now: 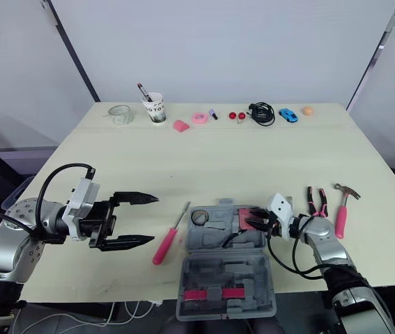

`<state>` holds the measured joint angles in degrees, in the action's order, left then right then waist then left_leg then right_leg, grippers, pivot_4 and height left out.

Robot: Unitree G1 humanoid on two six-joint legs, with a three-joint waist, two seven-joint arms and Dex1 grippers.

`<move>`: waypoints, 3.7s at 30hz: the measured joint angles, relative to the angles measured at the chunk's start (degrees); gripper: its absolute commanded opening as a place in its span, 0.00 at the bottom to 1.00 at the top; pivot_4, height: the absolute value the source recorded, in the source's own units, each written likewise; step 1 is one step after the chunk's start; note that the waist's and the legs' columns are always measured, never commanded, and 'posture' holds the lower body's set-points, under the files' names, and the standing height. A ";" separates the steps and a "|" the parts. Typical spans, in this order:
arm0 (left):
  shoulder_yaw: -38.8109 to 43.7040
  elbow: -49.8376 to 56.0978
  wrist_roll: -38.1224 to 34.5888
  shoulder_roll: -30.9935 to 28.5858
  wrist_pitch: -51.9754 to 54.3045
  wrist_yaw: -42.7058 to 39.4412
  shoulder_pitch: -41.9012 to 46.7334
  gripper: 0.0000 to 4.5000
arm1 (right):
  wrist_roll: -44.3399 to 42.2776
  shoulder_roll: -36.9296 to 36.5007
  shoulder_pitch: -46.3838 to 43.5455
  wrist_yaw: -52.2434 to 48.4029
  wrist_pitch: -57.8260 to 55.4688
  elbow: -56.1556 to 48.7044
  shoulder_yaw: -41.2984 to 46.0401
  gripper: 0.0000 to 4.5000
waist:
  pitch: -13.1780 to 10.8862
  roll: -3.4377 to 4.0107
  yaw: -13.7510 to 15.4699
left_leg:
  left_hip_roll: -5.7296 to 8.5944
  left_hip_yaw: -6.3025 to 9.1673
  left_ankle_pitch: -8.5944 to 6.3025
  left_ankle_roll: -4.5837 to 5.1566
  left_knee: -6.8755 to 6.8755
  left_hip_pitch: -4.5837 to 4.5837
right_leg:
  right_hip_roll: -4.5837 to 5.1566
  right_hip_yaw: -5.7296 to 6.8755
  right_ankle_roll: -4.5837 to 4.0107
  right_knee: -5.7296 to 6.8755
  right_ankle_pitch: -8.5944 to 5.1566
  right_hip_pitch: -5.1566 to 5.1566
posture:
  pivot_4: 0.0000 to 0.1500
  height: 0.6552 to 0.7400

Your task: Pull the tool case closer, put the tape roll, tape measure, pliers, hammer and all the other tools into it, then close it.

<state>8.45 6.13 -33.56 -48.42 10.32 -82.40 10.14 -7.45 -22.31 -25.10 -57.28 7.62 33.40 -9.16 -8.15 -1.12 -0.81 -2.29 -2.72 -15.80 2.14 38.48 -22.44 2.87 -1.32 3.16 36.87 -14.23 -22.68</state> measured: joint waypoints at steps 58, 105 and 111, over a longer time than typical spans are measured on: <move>20.63 -10.79 2.85 15.06 -11.43 22.63 -32.18 1.00 | -22.61 -0.43 51.90 13.62 -2.28 -31.76 41.33 0.98 | 0.04 0.10 0.18 | -0.12 -0.15 -0.20 -0.30 -0.78 0.37 | 1.72 0.53 -0.27 -0.38 -0.17 0.00 | 1.00 1.00; -1.15 4.79 -2.82 2.66 6.55 3.52 3.88 1.00 | -9.31 -1.88 26.84 34.92 -27.55 -32.49 23.21 0.98 | 0.10 0.25 0.18 | 0.06 -0.04 0.13 -0.22 -0.96 0.04 | 2.01 2.94 0.03 -0.78 0.26 0.04 | 1.00 1.00; -2.40 7.03 -4.06 2.44 8.36 2.70 5.95 1.00 | -8.86 0.92 23.06 36.16 -26.92 -28.11 23.03 0.98 | 0.11 0.23 0.13 | 0.06 -0.04 0.15 -0.25 -0.94 0.07 | 1.99 2.91 0.05 -0.71 0.27 0.05 | 1.00 1.00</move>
<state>6.05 13.16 -37.62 -45.99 18.68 -79.70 16.08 -16.31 -21.39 -2.04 -21.12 -19.30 5.29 13.87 -8.03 -0.89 -0.68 -2.23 -2.76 -15.64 1.88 37.54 -22.37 4.85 1.59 3.21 36.16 -13.96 -22.63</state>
